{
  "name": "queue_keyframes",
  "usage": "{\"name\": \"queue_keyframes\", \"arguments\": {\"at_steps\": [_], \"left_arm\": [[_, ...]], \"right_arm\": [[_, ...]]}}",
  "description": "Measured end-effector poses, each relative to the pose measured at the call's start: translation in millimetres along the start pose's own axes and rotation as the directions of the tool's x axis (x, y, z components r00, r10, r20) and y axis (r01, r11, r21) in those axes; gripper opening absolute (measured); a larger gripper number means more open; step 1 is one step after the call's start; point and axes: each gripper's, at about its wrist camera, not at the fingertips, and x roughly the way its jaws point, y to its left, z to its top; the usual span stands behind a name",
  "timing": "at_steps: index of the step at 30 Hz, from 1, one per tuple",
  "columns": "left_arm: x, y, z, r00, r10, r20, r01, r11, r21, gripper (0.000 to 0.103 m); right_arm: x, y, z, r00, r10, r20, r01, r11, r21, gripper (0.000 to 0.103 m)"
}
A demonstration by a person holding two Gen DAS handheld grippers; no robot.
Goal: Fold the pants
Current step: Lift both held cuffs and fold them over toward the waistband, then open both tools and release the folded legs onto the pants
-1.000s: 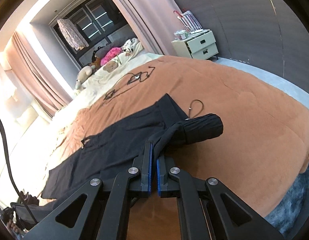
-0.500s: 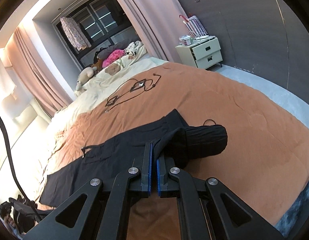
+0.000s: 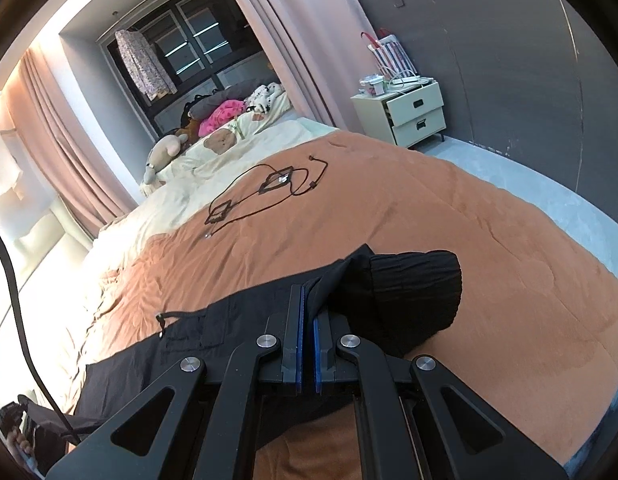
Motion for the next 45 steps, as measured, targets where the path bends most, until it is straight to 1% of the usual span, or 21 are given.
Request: {"name": "queue_keyframes", "arguments": {"at_steps": [8,12,18,26,30,34,35,36,37,38,39,40,41,42,43,45], "left_arm": [[50.5,-17.9,24.4,0.999,0.030,-0.038,-0.029,0.999,0.020,0.006],[89.3,-26.7,33.4,0.996,0.053,-0.073,-0.052,0.998,0.020,0.006],[146.8,-38.1,39.8,0.989,0.068,-0.128,-0.065,0.998,0.024,0.006],[224.9,-48.7,36.2,0.970,0.127,-0.209,-0.120,0.992,0.046,0.006],[251.8,-54.8,32.9,0.960,0.157,-0.233,-0.143,0.987,0.076,0.006],[273.1,-59.9,29.3,0.953,0.172,-0.251,-0.150,0.983,0.104,0.006],[277.2,-61.4,28.5,0.951,0.171,-0.259,-0.145,0.983,0.115,0.008],[281.4,-63.2,27.7,0.946,0.184,-0.268,-0.154,0.980,0.130,0.009],[283.4,-63.7,27.0,0.942,0.194,-0.274,-0.162,0.977,0.138,0.012],[284.2,-63.8,26.3,0.939,0.201,-0.280,-0.166,0.976,0.144,0.022],[282.1,-63.0,26.1,0.939,0.203,-0.276,-0.167,0.975,0.149,0.040],[278.6,-61.9,26.2,0.943,0.206,-0.263,-0.171,0.974,0.152,0.051],[272.8,-59.6,27.0,0.948,0.210,-0.239,-0.177,0.972,0.153,0.066],[265.7,-56.7,27.9,0.953,0.215,-0.212,-0.184,0.971,0.153,0.071],[258.6,-53.3,28.7,0.958,0.210,-0.196,-0.181,0.972,0.152,0.071],[250.4,-47.0,29.3,0.957,0.210,-0.200,-0.182,0.972,0.150,0.071]], "right_arm": [[40.2,19.4,23.3,0.999,-0.043,-0.013,0.043,0.999,-0.009,0.001],[67.8,27.9,32.0,0.997,-0.073,-0.029,0.072,0.997,-0.013,0.000],[116.4,42.3,44.2,0.989,-0.138,-0.049,0.137,0.990,-0.039,0.001],[185.2,50.6,55.0,0.973,-0.207,-0.101,0.201,0.978,-0.059,0.000],[213.7,50.1,57.4,0.964,-0.233,-0.125,0.227,0.972,-0.063,0.000],[232.4,52.6,60.4,0.956,-0.261,-0.134,0.252,0.964,-0.086,0.001],[237.3,53.0,60.4,0.950,-0.275,-0.145,0.264,0.960,-0.089,0.001],[241.3,54.2,60.9,0.945,-0.289,-0.154,0.277,0.956,-0.095,0.001],[244.1,55.8,61.5,0.940,-0.304,-0.157,0.290,0.951,-0.103,0.005],[245.9,58.0,62.3,0.939,-0.304,-0.161,0.289,0.951,-0.111,0.008],[246.0,59.8,62.6,0.937,-0.305,-0.169,0.288,0.950,-0.116,0.024],[244.2,61.7,62.4,0.941,-0.287,-0.178,0.270,0.956,-0.113,0.053],[241.1,60.7,62.8,0.948,-0.268,-0.173,0.252,0.962,-0.108,0.065],[235.0,60.8,63.5,0.955,-0.255,-0.153,0.241,0.965,-0.107,0.076],[227.8,62.5,62.4,0.959,-0.253,-0.128,0.239,0.964,-0.116,0.076],[218.8,64.6,59.0,0.962,-0.241,-0.127,0.223,0.965,-0.142,0.076]]}}
